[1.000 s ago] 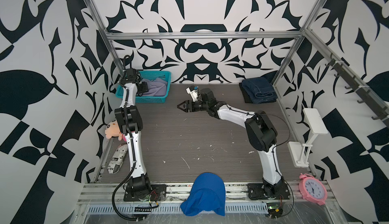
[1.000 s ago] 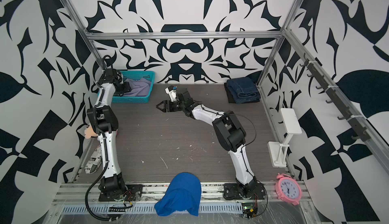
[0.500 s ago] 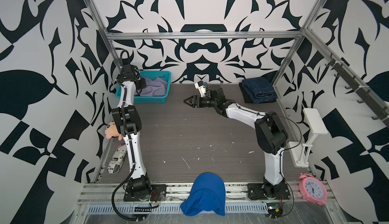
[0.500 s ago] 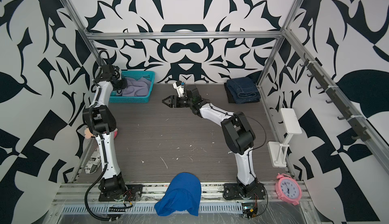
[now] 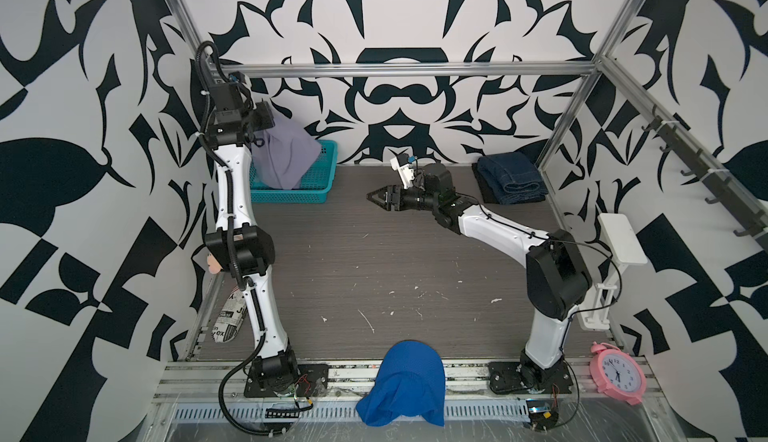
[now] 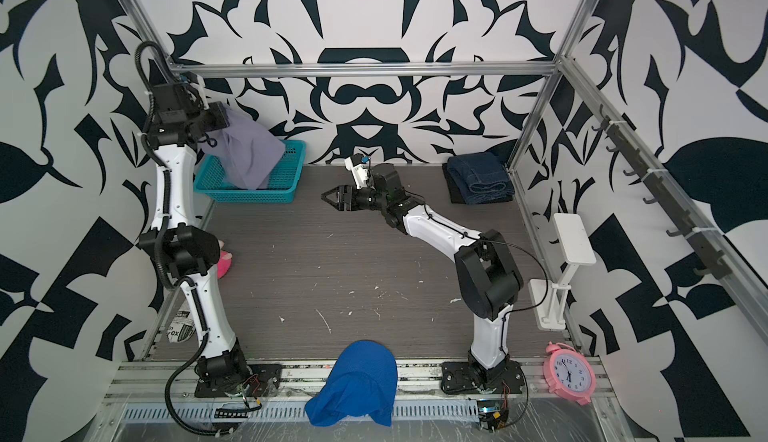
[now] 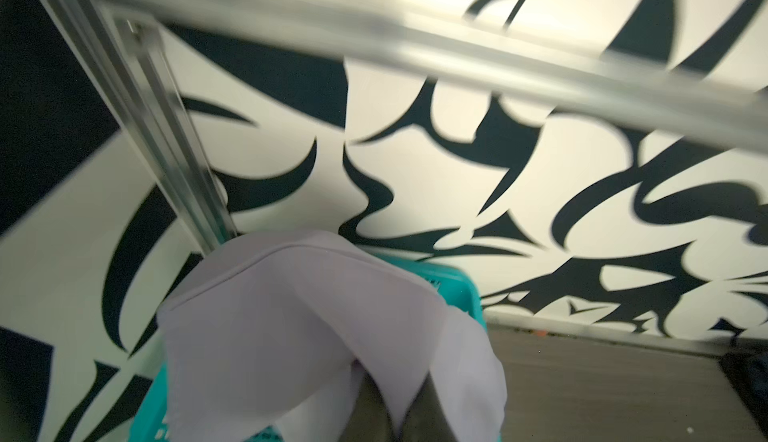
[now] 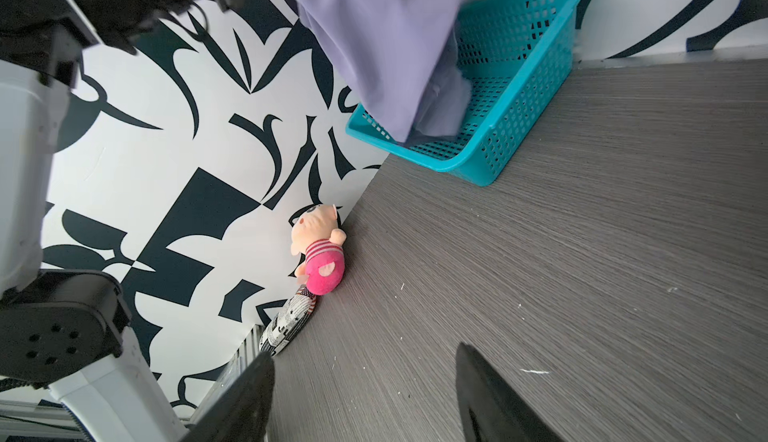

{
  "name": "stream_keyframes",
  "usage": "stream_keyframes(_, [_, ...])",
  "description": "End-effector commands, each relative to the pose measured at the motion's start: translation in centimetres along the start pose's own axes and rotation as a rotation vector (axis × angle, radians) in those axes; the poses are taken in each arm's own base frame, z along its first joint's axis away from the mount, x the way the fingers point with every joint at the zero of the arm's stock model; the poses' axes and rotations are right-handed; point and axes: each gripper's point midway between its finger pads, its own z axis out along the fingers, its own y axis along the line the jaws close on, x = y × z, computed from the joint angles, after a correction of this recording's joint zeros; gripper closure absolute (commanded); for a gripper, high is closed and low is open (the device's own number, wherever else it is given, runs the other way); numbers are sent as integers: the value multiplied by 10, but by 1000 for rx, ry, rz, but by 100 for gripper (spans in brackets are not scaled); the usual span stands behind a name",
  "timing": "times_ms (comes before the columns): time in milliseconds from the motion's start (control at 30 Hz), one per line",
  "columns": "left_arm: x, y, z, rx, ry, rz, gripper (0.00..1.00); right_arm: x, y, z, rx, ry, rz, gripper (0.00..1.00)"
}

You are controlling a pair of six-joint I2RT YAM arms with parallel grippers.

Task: Fold and stack the skirts
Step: 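Lift the lavender skirt from the basket onto the table center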

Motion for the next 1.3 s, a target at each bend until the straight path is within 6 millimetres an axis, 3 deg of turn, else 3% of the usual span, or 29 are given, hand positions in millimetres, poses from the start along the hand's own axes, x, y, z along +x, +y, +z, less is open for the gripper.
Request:
stream_keyframes(0, [-100, -58, -85, 125, -284, 32, 100, -16, 10, -19, 26, -64, -73, 27])
stream_keyframes(100, [-127, -93, -125, 206, -368, 34, 100, -22, 5, -27, 42, -70, -72, 27])
stream_keyframes(167, [-131, -126, -148, 274, -380, 56, 100, -27, 6, -34, 49, -81, -81, 27])
stream_keyframes(333, [-107, -219, -201, 418, -382, 207, 100, -30, 8, -57, 129, -127, -137, 26])
stream_keyframes(433, [-102, -268, -237, 491, -440, 281, 100, -31, 7, -71, 172, -154, -180, 25])
stream_keyframes(533, [-98, -304, -271, 575, -473, 307, 100, -34, 5, -88, 212, -156, -183, 24])
stream_keyframes(600, [-85, -319, -281, 610, -468, 320, 100, -32, 5, -100, 254, -171, -196, 24])
stream_keyframes(767, [-31, -348, -278, 683, -420, 343, 100, -29, -5, -139, 408, -254, -242, 23])
stream_keyframes(933, [48, -370, -254, 757, -259, 372, 100, -29, 0, -181, 512, -312, -286, 20])
stream_keyframes(1133, [144, -363, -220, 780, -129, 272, 100, -1, 1, -214, 561, -328, -243, 20])
stream_keyframes(1267, [209, -361, -196, 777, 16, 248, 100, 28, -11, -219, 569, -295, -193, 18])
